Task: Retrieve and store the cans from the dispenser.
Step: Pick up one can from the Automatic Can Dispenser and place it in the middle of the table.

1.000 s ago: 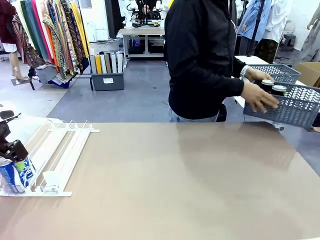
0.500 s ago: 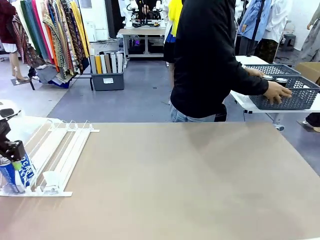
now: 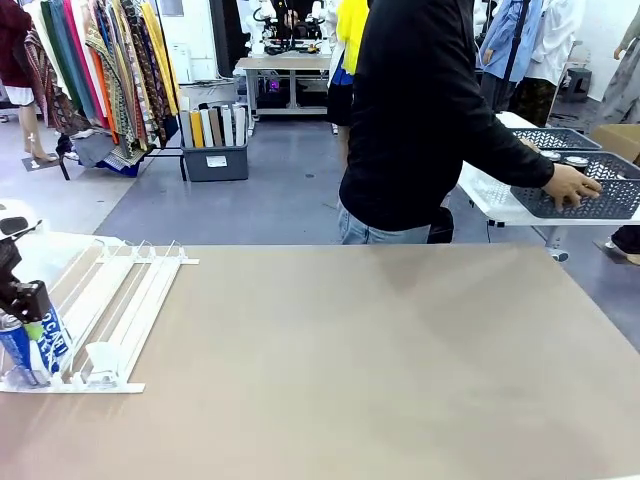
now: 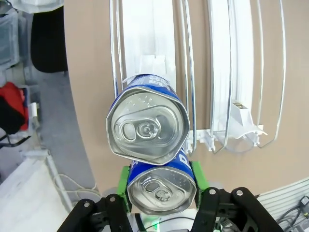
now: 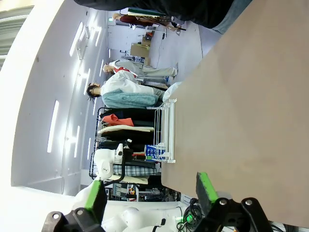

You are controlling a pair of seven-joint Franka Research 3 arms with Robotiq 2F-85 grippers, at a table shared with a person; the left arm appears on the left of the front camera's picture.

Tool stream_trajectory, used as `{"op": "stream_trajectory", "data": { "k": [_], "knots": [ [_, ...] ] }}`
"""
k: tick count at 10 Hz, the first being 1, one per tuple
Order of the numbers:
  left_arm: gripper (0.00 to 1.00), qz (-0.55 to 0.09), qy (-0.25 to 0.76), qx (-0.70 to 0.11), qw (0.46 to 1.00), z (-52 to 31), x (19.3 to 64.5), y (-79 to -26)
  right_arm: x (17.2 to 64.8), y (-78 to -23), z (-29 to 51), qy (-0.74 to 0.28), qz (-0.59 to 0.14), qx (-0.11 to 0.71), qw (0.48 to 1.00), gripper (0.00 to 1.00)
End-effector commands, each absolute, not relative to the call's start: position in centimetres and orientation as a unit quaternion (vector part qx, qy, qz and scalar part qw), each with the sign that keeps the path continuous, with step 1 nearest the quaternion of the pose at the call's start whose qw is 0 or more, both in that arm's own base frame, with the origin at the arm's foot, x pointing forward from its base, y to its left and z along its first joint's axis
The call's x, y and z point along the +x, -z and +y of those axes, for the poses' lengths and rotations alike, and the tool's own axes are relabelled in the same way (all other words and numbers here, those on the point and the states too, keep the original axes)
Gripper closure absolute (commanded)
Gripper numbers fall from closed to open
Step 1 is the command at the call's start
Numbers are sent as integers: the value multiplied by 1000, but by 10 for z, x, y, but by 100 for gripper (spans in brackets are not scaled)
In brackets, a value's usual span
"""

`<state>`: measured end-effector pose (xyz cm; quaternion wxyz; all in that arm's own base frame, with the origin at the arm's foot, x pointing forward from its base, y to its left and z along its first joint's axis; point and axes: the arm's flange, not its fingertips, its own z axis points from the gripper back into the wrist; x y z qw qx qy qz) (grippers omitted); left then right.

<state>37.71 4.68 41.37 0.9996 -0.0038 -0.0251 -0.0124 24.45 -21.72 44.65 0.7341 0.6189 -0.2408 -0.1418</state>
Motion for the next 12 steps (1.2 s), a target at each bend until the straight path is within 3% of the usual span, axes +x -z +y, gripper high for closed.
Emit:
{"op": "stream_trajectory", "data": {
  "k": [1,3,7,9,11,12],
  "knots": [
    [100,-37,-4,-1,999,45,369,-439,245,-447,-218,131,-250,620,732,0],
    [100,-56,-25,8,998,46,344,-504,245,-447,-218,131,-250,620,732,0],
    [100,-131,30,-37,990,57,304,-607,245,-447,-218,131,-250,620,732,0],
    [100,-143,5,-46,989,69,305,-627,245,-447,-218,131,-250,620,732,0],
    [100,-114,-49,-52,991,86,324,-617,245,-447,-218,131,-250,620,732,0],
    [100,-141,0,-35,989,70,299,-628,245,-447,-218,131,-250,620,732,0]
  ]
}}
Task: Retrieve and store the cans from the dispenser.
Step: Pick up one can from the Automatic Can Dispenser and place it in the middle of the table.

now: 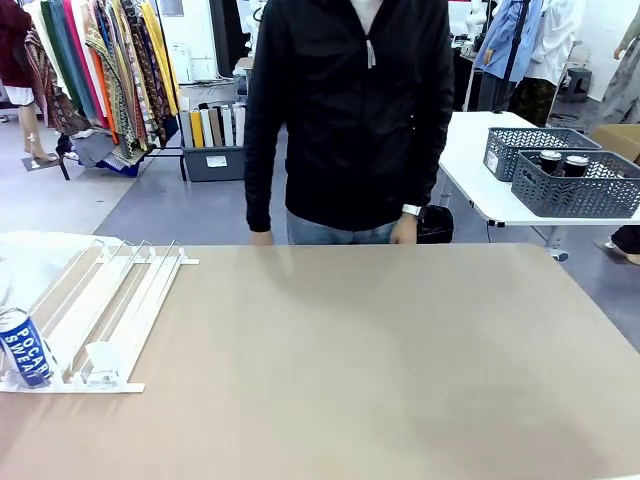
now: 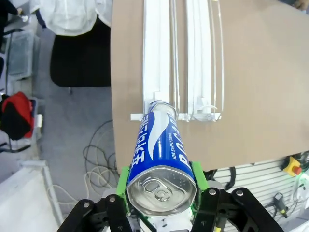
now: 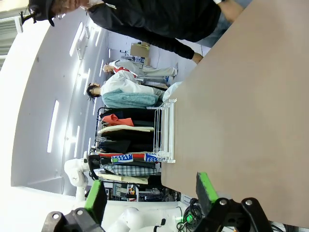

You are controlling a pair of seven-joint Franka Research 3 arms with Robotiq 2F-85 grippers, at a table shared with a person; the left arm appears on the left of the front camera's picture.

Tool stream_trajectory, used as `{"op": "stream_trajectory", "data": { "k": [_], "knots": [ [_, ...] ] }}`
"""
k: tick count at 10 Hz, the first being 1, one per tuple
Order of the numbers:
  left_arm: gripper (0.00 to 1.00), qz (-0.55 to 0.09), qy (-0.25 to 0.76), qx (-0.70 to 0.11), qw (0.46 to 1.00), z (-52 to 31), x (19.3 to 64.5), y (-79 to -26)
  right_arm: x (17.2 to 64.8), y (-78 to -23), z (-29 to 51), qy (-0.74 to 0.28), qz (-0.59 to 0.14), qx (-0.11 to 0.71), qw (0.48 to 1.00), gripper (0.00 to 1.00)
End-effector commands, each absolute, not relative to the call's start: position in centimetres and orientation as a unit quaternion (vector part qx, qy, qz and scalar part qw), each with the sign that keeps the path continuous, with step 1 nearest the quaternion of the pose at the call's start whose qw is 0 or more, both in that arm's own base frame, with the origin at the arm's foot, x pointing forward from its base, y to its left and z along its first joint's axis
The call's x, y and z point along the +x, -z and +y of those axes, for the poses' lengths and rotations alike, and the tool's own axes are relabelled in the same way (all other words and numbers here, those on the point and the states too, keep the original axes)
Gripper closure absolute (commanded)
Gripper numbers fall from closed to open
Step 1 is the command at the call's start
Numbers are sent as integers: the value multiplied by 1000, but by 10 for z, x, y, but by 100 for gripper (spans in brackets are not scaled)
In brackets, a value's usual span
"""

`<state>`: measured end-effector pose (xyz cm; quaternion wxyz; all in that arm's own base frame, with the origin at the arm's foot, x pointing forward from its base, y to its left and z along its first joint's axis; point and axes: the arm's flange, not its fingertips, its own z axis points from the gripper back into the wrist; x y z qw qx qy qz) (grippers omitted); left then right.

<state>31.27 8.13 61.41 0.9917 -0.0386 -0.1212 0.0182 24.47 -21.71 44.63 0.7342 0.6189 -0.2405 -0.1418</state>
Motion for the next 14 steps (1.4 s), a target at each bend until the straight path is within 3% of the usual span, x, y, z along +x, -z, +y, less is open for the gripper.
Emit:
{"op": "stream_trajectory", "data": {
  "k": [1,5,6,9,12,14],
  "knots": [
    [100,-141,0,-35,989,70,299,-628,245,-447,-218,131,-250,620,732,0],
    [100,-134,-6,-33,990,71,302,-625,245,-447,-218,131,-250,620,732,0],
    [100,-156,-32,-95,983,54,303,-630,245,-447,-218,131,-250,620,732,0],
    [100,-193,97,-87,973,-115,339,-628,245,-447,-218,131,-250,620,732,0],
    [100,-144,311,-93,935,-328,381,-569,245,-447,-218,131,-250,620,732,0],
    [100,-140,362,-72,919,-417,397,-519,245,-447,-218,131,-250,620,732,0]
  ]
}}
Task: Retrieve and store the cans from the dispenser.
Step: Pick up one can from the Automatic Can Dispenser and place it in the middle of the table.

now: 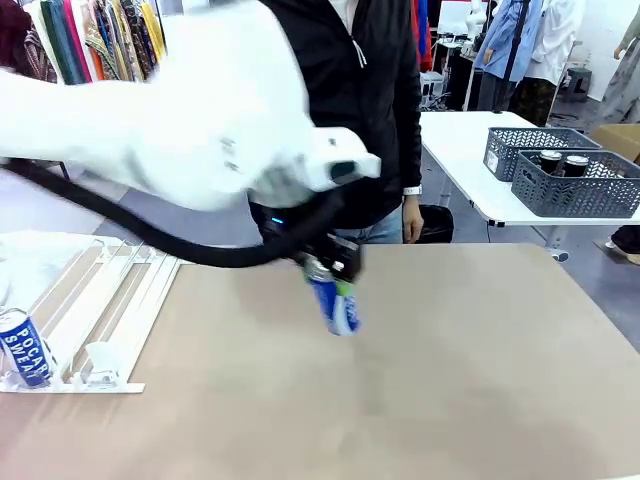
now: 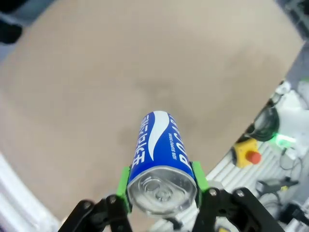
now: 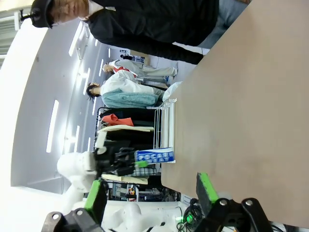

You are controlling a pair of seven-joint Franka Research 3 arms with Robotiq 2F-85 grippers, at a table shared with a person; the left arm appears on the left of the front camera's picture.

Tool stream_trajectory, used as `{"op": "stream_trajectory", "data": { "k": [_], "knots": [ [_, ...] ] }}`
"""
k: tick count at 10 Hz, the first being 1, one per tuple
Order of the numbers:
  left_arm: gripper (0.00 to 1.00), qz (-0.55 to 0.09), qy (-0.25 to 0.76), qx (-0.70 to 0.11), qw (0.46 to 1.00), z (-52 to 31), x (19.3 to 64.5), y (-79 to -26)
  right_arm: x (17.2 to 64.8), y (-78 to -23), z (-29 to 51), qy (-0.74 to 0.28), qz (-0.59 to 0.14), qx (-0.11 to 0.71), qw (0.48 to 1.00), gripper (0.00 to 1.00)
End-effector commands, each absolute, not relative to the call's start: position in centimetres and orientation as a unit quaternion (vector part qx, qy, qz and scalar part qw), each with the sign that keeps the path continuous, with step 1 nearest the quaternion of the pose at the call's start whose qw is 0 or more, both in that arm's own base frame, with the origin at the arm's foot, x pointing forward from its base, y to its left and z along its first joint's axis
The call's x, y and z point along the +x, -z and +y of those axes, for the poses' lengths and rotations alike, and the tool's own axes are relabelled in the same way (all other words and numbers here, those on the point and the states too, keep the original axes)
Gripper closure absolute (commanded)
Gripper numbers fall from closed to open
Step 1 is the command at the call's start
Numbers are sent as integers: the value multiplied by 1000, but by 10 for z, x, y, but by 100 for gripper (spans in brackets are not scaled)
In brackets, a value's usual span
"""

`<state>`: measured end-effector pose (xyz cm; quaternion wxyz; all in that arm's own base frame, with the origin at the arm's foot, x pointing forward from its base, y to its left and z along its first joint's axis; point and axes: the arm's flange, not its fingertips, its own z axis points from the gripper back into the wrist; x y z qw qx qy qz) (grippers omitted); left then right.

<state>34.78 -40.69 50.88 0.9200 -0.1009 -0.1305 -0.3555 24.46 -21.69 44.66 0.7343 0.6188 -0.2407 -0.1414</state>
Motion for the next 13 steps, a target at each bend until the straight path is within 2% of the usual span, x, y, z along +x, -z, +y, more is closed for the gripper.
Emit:
{"op": "stream_trajectory", "data": {
  "k": [1,4,9,13],
  "knots": [
    [100,-111,376,-80,916,-437,403,-491,245,-447,-218,131,-250,620,732,0],
    [100,-96,370,13,924,-452,401,-442,245,-447,-218,131,-250,620,732,0],
    [100,-64,397,7,915,-458,401,-417,245,-447,-218,131,-250,620,732,0],
    [100,-62,402,2,913,-458,398,-416,245,-447,-218,131,-250,620,732,0]
  ]
}}
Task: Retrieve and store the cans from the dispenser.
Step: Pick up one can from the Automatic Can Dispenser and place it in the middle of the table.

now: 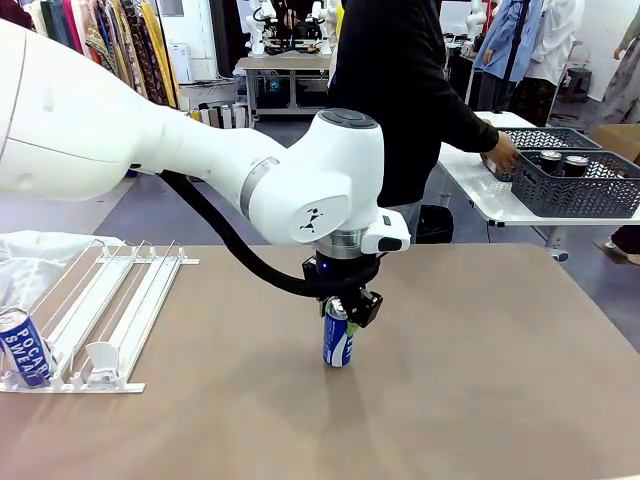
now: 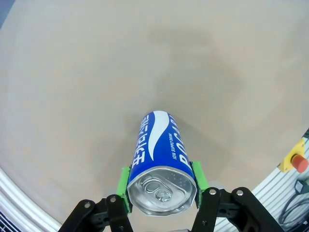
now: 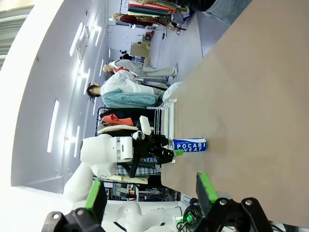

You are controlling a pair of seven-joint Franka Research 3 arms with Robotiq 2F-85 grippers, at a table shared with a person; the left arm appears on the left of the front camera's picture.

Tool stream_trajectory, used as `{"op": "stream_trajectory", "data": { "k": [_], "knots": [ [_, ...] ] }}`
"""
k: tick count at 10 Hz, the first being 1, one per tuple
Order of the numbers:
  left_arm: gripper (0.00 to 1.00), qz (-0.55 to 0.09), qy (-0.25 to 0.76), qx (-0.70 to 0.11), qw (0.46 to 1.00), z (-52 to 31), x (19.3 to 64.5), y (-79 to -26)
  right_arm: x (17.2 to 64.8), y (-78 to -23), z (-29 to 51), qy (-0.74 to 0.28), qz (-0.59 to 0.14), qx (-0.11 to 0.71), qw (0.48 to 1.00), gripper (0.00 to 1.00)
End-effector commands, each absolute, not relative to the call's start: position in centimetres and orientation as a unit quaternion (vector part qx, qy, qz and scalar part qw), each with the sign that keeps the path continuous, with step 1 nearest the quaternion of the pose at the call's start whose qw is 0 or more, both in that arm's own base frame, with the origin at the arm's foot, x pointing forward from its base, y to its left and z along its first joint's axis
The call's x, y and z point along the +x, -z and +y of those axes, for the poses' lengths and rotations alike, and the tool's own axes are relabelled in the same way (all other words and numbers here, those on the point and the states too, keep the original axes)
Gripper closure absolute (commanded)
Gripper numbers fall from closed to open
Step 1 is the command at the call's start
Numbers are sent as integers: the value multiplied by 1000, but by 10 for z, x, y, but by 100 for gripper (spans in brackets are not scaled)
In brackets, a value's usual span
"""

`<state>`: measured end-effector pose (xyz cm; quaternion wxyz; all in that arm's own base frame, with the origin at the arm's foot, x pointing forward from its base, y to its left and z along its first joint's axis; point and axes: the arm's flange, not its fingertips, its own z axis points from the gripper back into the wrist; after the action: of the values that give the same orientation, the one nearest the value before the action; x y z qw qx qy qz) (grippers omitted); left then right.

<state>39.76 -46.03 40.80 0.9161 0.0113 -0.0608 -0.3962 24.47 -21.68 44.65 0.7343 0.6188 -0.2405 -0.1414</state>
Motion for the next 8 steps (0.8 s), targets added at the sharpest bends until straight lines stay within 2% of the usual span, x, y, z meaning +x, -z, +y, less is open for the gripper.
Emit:
{"op": "stream_trajectory", "data": {
  "k": [1,2,6,8],
  "knots": [
    [46,-58,409,9,911,-459,398,-416,245,-447,-218,131,-250,620,732,0],
    [0,-62,406,9,912,-460,398,-417,245,-447,-218,131,-250,620,732,0],
    [0,-101,392,-7,914,-444,399,-447,245,-447,-218,131,-250,620,732,0],
    [0,-129,374,-61,916,-402,375,-516,245,-447,-218,131,-250,620,732,0]
  ]
}}
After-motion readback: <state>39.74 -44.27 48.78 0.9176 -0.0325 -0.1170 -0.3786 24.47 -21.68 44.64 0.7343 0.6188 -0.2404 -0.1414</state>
